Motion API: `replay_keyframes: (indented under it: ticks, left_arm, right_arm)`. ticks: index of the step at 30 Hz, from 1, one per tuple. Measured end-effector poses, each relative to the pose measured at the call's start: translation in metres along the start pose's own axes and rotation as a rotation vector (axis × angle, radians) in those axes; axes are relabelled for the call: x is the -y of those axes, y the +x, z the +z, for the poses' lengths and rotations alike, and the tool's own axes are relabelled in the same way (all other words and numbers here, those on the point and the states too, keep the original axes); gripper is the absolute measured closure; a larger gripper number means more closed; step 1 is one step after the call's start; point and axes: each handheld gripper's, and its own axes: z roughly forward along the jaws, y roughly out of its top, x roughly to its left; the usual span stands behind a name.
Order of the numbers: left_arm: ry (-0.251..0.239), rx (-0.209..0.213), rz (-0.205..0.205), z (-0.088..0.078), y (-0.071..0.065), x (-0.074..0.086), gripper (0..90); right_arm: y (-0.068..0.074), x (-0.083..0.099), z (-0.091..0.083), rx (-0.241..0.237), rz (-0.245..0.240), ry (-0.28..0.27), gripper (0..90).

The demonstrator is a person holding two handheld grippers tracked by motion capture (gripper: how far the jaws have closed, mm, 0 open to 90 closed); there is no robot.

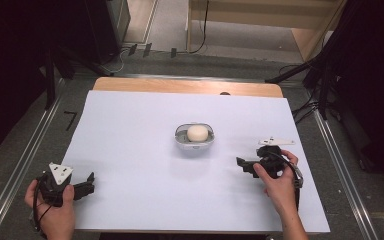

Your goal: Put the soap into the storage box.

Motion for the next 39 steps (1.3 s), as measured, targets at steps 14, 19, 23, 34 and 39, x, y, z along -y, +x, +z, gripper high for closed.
replay_keyframes:
  ticks: [14,19,23,34,39]
  left_arm:
    - [-0.007,-0.003,0.004,-0.001,-0.001,0.000,0.1]
    - [-0.008,-0.006,0.005,-0.001,-0.001,0.000,0.1]
    - [-0.012,-0.005,0.007,-0.001,-0.001,0.001,0.1]
    - [-0.019,-0.008,0.005,-0.002,-0.001,0.001,0.1]
    - [-0.022,-0.006,0.001,-0.002,-0.001,0.001,0.1]
  right_arm:
    - [-0.027,0.027,-0.022,0.034,0.034,-0.032,13.0]
    - [-0.034,0.033,-0.030,0.045,0.046,-0.040,13.1]
    - [-0.044,0.043,-0.040,0.060,0.061,-0.049,13.1]
    - [-0.063,0.065,-0.057,0.087,0.086,-0.072,13.2]
    - [-0.071,0.074,-0.065,0.095,0.099,-0.092,13.2]
